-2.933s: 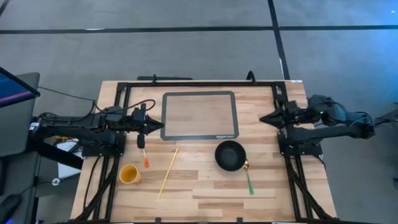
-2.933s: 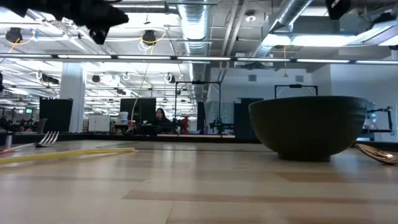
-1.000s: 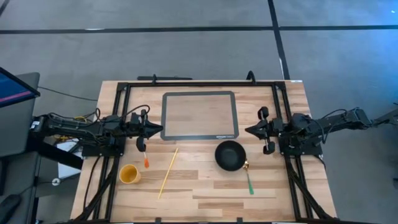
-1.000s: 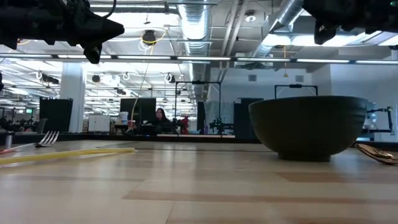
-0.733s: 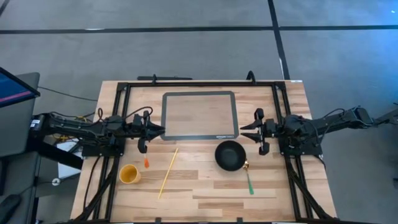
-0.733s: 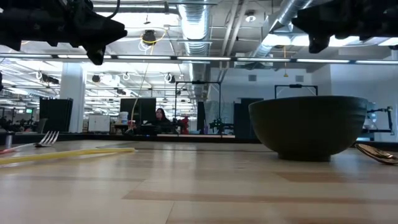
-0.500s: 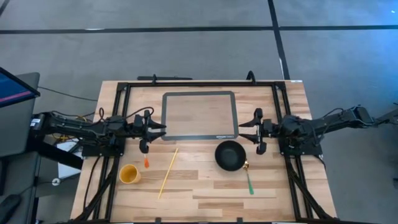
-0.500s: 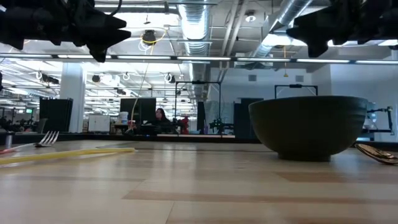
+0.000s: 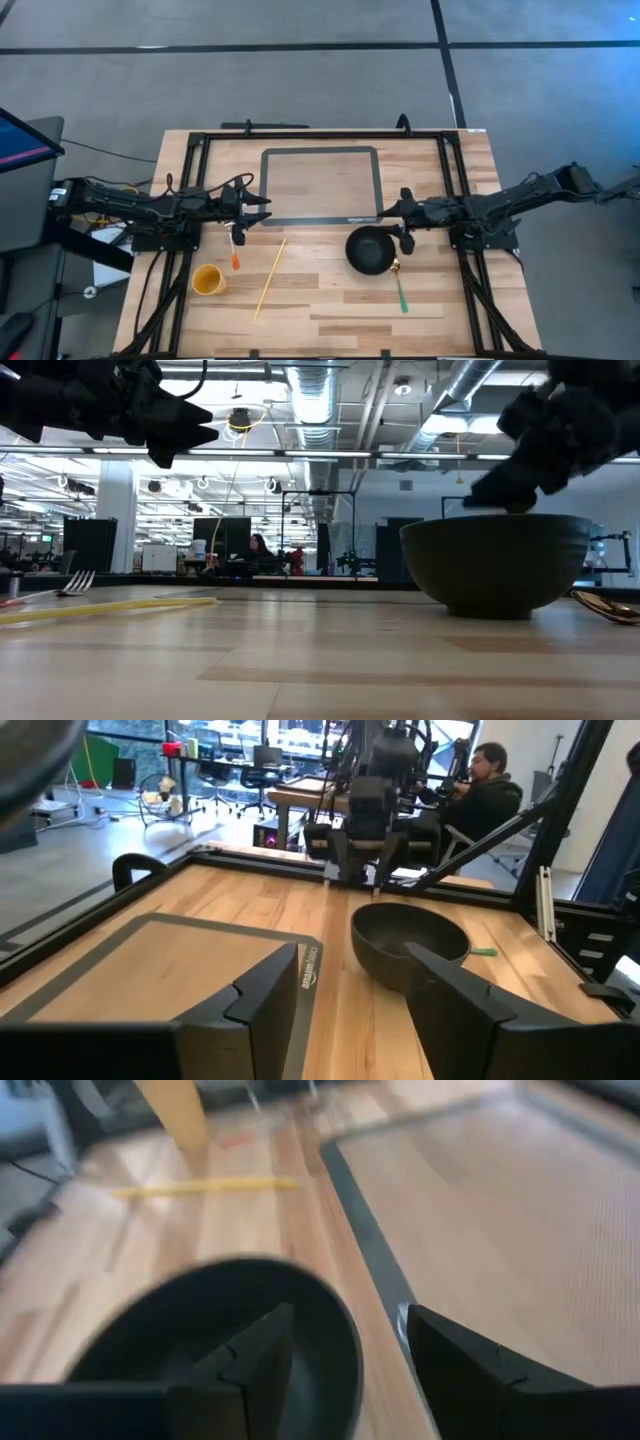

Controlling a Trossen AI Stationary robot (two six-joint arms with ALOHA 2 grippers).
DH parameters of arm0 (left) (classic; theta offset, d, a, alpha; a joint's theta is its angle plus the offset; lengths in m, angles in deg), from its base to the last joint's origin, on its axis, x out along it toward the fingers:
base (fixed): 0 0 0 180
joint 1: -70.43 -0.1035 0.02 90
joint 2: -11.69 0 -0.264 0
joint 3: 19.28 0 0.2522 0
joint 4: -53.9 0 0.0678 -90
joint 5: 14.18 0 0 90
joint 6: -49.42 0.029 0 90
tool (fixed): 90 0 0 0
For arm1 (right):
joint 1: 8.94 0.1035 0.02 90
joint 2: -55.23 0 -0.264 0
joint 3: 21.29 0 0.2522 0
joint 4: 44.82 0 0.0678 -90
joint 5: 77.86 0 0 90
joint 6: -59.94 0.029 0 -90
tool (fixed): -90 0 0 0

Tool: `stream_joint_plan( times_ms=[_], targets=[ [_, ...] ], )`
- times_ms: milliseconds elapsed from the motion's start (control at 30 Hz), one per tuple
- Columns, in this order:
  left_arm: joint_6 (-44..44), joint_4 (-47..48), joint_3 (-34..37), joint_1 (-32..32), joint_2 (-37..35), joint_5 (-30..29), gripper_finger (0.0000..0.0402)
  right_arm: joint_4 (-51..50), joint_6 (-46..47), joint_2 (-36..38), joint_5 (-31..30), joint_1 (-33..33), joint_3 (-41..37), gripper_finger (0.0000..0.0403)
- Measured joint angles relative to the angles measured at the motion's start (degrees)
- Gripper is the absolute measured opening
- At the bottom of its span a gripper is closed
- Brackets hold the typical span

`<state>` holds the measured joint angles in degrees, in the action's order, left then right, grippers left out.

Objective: Pick & Place Utensil
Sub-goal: Put the black bowl on the transparent silicone mat

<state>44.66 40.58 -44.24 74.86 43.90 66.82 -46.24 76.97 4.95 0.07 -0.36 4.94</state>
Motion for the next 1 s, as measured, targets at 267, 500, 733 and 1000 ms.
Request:
stream_joint_plan(
  times_ms=[267,500,733,1000],
  targets=[
    [0.0,0.0,0.0,0.0,0.1,0.0,0.0179,0.2,1.9,-9.4,0.0,-2.6,0.0,0.0189],
    [0.0,0.0,0.0,0.0,0.1,0.0,0.0179,0.2,2.6,-14.0,3.0,-3.2,0.0,0.0159],
    [0.0,0.0,0.0,0.0,0.1,0.0,0.0179,0.2,2.5,-16.0,3.1,-3.2,0.0,0.0051],
    [-0.1,0.0,0.0,0.0,0.1,0.0,0.0179,4.7,2.9,-15.9,3.6,-3.0,0.3,0.0019]
  ],
)
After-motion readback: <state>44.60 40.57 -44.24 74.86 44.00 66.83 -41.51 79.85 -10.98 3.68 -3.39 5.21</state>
